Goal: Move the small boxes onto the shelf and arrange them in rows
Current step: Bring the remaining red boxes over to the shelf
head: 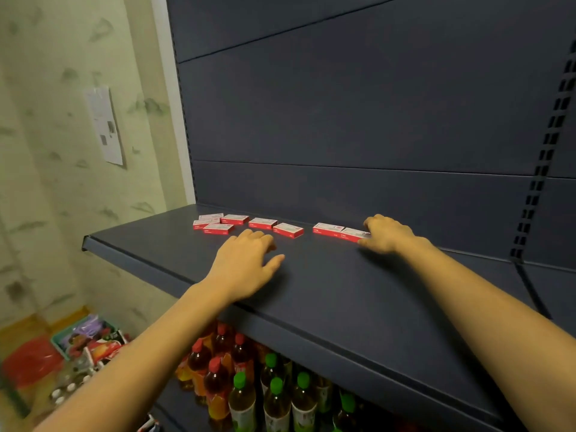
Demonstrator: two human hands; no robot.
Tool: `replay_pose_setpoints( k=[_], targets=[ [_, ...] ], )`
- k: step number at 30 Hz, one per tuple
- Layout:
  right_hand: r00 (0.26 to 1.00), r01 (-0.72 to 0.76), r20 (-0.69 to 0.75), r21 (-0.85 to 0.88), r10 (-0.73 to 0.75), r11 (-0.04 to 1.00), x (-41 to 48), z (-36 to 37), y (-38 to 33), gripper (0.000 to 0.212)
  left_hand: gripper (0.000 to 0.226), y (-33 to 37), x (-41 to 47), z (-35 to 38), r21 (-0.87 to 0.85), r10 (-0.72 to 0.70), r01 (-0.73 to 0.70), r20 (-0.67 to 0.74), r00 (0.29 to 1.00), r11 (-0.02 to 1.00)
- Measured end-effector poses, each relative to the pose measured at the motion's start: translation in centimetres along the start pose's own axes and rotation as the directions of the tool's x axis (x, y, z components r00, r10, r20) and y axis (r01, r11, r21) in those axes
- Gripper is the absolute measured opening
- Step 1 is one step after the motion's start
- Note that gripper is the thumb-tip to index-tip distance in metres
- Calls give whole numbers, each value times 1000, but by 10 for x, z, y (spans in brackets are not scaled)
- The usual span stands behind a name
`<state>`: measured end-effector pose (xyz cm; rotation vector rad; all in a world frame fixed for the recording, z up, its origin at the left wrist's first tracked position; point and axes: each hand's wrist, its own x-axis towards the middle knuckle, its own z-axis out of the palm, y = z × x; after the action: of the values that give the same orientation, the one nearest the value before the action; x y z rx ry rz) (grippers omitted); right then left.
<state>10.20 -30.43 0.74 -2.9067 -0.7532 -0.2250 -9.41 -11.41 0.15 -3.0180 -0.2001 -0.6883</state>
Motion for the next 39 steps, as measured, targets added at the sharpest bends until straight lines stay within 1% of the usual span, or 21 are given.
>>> replay_pose_setpoints(
  k=[3,7,14,18,21,23,26,28,30,32,34,39],
  targets=[
    [1000,-16,-14,5,16,1000,19,14,5,48,37,-13,17,11,-24,33,-33,9,999,999],
    [998,-69,9,-53,69,996,33,31,6,51,34,-30,41,26,-88,100,-103,-31,994,991],
    [994,-109,21,-90,111,990,28,17,-3,51,36,-49,109,53,-139,299,-300,-26,954,944],
    [988,-128,-90,-55,123,990,4,7,-8,46,36,-45,157,71,-211,397,-374,78,914,903],
    [976,-168,-138,-2,166,986,-19,-2,-12,42,35,-39,187,85,-276,458,-425,66,886,862],
    [968,-198,-154,15,198,980,-35,-4,-16,42,39,-33,202,95,-334,488,-431,106,866,838],
    [956,-241,-175,-16,234,970,-58,-1,-19,43,42,-24,217,111,-365,530,-434,225,818,824],
    [948,-270,-188,-53,256,961,-71,0,-19,44,41,-21,224,119,-389,545,-428,269,794,816],
    [942,-296,-189,-71,278,953,-81,1,-19,44,39,-21,229,121,-424,554,-416,282,783,805],
    [937,-311,-196,-98,288,945,-88,0,-18,45,39,-20,234,118,-418,577,-447,265,772,791],
    [929,-326,-221,-112,296,939,-95,-3,-18,44,39,-17,235,112,-399,620,-508,233,749,764],
    [909,-363,-264,-117,323,924,-124,-20,-9,45,40,14,221,82,-422,723,-634,77,687,648]
  ],
)
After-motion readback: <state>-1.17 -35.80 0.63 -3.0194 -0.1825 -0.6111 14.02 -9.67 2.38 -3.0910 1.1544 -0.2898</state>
